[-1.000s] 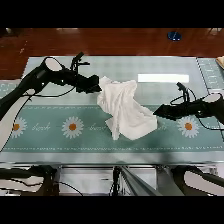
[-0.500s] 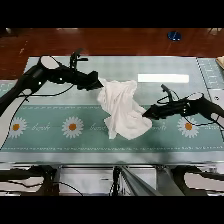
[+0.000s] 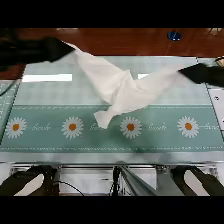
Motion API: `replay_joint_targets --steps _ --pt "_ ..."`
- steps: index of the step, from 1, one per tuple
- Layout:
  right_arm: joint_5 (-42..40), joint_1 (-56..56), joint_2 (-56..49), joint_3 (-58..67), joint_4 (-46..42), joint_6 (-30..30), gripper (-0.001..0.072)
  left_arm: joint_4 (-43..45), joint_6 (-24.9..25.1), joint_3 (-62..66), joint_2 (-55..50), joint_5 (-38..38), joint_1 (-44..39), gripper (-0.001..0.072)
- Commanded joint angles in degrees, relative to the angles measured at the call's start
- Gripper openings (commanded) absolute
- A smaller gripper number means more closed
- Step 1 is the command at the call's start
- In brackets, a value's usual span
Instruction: Fold the shirts.
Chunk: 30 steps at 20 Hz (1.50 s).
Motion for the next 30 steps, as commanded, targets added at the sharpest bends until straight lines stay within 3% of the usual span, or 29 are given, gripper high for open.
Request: replay_joint_targets --steps 1,4,8,11,18,21,25,27,30 --pt "-3.5 -4.9 8.9 6.9 -6.9 6.8 0.0027 3.8 0.5 0.0 12.8 -2.4 8.3 0.0023" --pt "-4.1 -5.1 12.5 11.8 -6.9 10.0 0.0026 7.5 -0.8 0.0 20.8 -6.4 12.9 0.0023" --pt "-1.5 -5.1 14.3 20.5 -13.6 19.2 0.0026 22.8 -6.3 0.5 30.0 -13.0 15.6 0.0022" --pt "7.2 -5.1 14.3 26.9 -18.1 23.1 0.0026 27.4 -7.0 5.5 33.4 -17.5 15.6 0.0022" --pt "31.3 -5.1 14.3 35.8 -16.0 34.1 0.0027 29.3 -7.0 24.7 32.8 -19.7 15.6 0.0021" --pt "38.3 -4.8 14.1 37.0 -16.6 38.1 0.0026 30.8 -9.6 27.6 31.1 -29.8 15.6 0.0021" --pt "38.3 -4.7 11.6 29.0 -19.3 35.7 0.0026 31.4 -10.1 16.0 26.3 -45.4 15.6 0.0021" --pt "38.3 -4.7 11.7 17.3 -20.5 33.4 0.0025 29.2 -10.6 4.7 26.1 -40.5 15.2 0.0021" --pt "33.9 -1.5 11.6 -2.0 -20.4 29.7 0.0025 21.0 -8.8 -10.6 25.3 -21.7 13.5 0.0021"
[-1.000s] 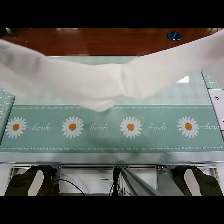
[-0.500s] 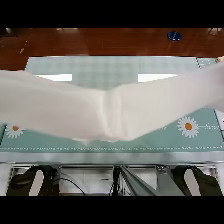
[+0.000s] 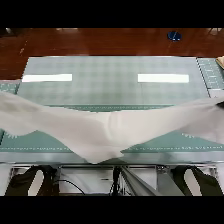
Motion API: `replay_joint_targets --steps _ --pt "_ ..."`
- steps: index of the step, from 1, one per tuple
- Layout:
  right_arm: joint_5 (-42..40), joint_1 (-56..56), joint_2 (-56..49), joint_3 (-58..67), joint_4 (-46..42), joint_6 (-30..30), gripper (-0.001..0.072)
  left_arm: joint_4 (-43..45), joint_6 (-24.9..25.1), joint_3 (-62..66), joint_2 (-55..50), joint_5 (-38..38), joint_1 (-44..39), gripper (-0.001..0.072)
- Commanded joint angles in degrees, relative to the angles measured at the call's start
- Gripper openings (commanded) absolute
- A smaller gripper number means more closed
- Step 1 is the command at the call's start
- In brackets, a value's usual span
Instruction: Fold the shirts.
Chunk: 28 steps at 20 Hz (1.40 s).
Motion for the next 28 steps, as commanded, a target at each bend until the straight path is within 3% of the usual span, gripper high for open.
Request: replay_joint_targets --steps 1,5,9,16,21,22,24,28 --pt "-9.2 5.1 -0.2 -20.1 -0.3 -4.3 0.0025 -9.4 4.2 -16.6 -2.1 18.1 -2.6 0.0021" --pt "-35.5 15.5 -5.5 -28.2 -4.9 -9.0 0.0025 -10.2 16.0 -24.0 -13.3 33.6 -12.1 0.0022" --pt "-51.4 17.1 -15.2 -28.2 -7.5 -11.9 0.0026 -7.2 23.6 -24.0 -27.7 44.8 -16.6 0.0023" --pt "-64.6 17.1 -29.2 -28.2 -7.5 -12.6 0.0026 -9.8 23.8 -24.0 -39.4 53.5 -16.7 0.0026" --pt "-66.2 17.1 -36.1 -28.2 -7.3 -12.5 0.0026 -12.5 22.2 -24.0 -43.8 54.3 -16.7 0.0029" --pt "-66.3 17.1 -37.3 -28.2 -7.4 -12.5 0.0026 -12.5 20.8 -24.0 -45.2 52.8 -16.7 0.0119" --pt "-67.1 17.1 -38.8 -28.2 -7.2 -12.5 0.0026 -12.7 15.1 -24.0 -47.1 51.6 -16.7 0.0600" --pt "-67.6 16.7 -36.3 -27.8 -7.3 -12.7 0.0048 -12.6 13.6 -20.0 -45.4 40.6 -12.5 0.0608"
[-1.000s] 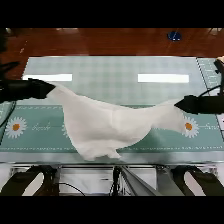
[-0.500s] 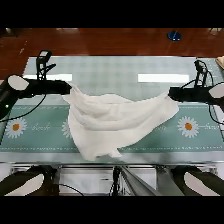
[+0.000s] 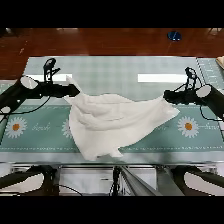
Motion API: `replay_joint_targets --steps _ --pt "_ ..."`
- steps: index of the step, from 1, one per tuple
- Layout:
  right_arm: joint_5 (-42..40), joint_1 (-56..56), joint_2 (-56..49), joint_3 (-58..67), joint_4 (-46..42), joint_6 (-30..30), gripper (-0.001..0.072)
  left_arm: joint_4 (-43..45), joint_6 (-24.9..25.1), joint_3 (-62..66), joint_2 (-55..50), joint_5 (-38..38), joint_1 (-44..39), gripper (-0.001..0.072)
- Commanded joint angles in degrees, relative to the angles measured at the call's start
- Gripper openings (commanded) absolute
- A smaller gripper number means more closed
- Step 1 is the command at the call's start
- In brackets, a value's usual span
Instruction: Fold the shirts.
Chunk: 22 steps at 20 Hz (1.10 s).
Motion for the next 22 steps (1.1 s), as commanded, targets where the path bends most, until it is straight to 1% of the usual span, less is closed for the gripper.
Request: replay_joint_targets --steps 1,2,3,5,6,8,10,12,14,15,17,18,19,20,21,22 --pt "-0.1 -0.6 2.0 1.0 -0.5 -0.2 0.0210 -0.2 -2.4 3.9 1.7 -11.9 4.5 0.0608" --pt "0.5 -1.2 3.8 1.8 -0.7 -0.2 0.0431 -0.4 -2.4 4.8 4.2 -16.1 6.7 0.0608" --pt "0.8 -2.0 5.7 2.4 -0.8 -0.7 0.0464 -0.7 -2.7 4.9 7.1 -19.9 8.7 0.0608" --pt "0.9 -4.3 9.7 3.4 -0.8 -1.3 0.0465 -0.7 -4.6 4.1 13.3 -29.7 11.8 0.0608" --pt "0.9 -5.5 11.4 3.8 -1.1 -1.3 0.0465 -0.7 -6.4 2.4 16.3 -33.8 12.5 0.0608" --pt "1.4 -7.9 14.1 4.0 -3.3 -1.3 0.0465 -1.3 -10.4 -4.2 21.6 -36.4 12.1 0.0609" --pt "4.1 -9.9 15.5 4.0 -7.4 -1.3 0.0465 -2.3 -12.5 -13.6 26.2 -36.7 11.4 0.0610" --pt "9.0 -12.0 15.4 4.0 -11.9 -1.3 0.0468 -5.2 -12.8 -24.2 30.0 -36.8 11.1 0.0611" --pt "12.8 -13.8 15.4 4.0 -15.1 -1.3 0.0509 -6.6 -12.9 -33.4 33.2 -36.6 11.1 0.0616" --pt "14.2 -14.6 15.4 4.0 -16.0 -1.3 0.0509 -6.3 -12.9 -36.9 34.9 -36.0 11.1 0.0616" --pt "15.1 -15.8 15.4 4.0 -15.3 -1.2 0.0522 -6.2 -14.7 -40.1 38.2 -32.2 11.1 0.0615" --pt "15.5 -15.9 15.4 4.0 -15.2 -1.2 0.0576 -5.6 -16.5 -40.3 39.3 -31.6 11.1 0.0608" --pt "16.4 -15.9 15.4 4.0 -15.3 -1.2 0.0592 -4.3 -18.1 -40.3 40.1 -31.8 11.1 0.0608" --pt "17.4 -15.9 15.4 4.0 -15.3 -1.2 0.0608 -3.1 -18.1 -40.3 40.3 -32.2 11.1 0.0608" --pt "18.3 -15.9 15.4 4.0 -15.4 -1.3 0.0608 -1.9 -19.5 -40.4 40.3 -31.9 11.1 0.0608" --pt "18.7 -15.9 15.4 4.0 -15.5 -1.3 0.0608 -1.8 -19.6 -40.4 40.1 -31.3 11.1 0.0609"
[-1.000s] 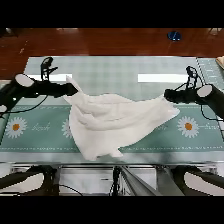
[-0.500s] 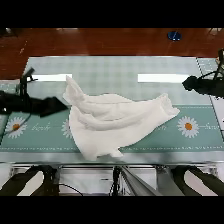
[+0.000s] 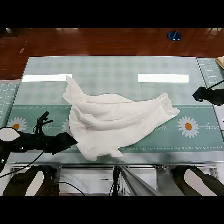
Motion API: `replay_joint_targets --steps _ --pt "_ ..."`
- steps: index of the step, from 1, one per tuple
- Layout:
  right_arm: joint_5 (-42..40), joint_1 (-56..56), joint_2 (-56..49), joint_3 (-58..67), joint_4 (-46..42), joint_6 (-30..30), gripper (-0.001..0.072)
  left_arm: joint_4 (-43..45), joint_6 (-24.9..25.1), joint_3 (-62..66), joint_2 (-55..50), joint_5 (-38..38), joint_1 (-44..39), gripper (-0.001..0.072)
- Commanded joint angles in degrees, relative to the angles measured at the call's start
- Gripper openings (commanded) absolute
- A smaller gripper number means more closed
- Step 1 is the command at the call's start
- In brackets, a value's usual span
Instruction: Fold the shirts.
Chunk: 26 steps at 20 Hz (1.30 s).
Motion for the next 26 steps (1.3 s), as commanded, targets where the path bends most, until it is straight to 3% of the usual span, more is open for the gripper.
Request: replay_joint_targets --steps 1,7,13,14,15,16,17,18,22,26 --pt "3.0 -0.4 0.0 0.0 -0.5 0.1 0.0608 2.1 -2.6 -1.7 1.1 2.2 0.0 0.0608" --pt "2.9 -0.4 0.0 0.0 -0.7 0.1 0.0608 1.8 -2.3 -1.8 -4.8 6.5 -3.9 0.0596" --pt "3.0 -0.4 0.0 0.0 -0.8 0.1 0.0608 -10.0 -2.3 -1.7 -13.9 19.7 -22.6 0.0587" --pt "3.0 -0.4 0.0 0.0 -0.9 0.1 0.0608 -11.7 -2.3 -1.7 -15.3 22.0 -25.4 0.0521" --pt "3.0 -0.5 0.0 0.0 -1.0 0.1 0.0608 -13.0 -2.3 -1.7 -16.4 24.0 -27.6 0.0282" --pt "3.0 -0.5 0.0 0.0 -1.7 0.1 0.0608 -13.9 -2.3 -1.7 -17.0 25.3 -29.0 0.0132" --pt "2.9 -0.5 0.0 0.0 -2.5 0.3 0.0608 -14.2 -2.3 -1.7 -17.1 25.6 -29.2 0.0060" --pt "2.9 -0.5 0.0 0.0 -3.3 0.4 0.0608 -14.2 -1.8 -1.7 -17.0 25.6 -29.0 0.0027" --pt "7.3 -0.5 -5.4 0.1 -1.8 -3.0 0.0607 -14.2 -1.6 -1.6 -17.0 24.7 -28.5 0.0026" --pt "14.6 -6.0 -16.7 0.1 15.9 -12.2 0.0621 -14.2 1.1 -1.5 -17.0 22.2 -28.5 0.0027"
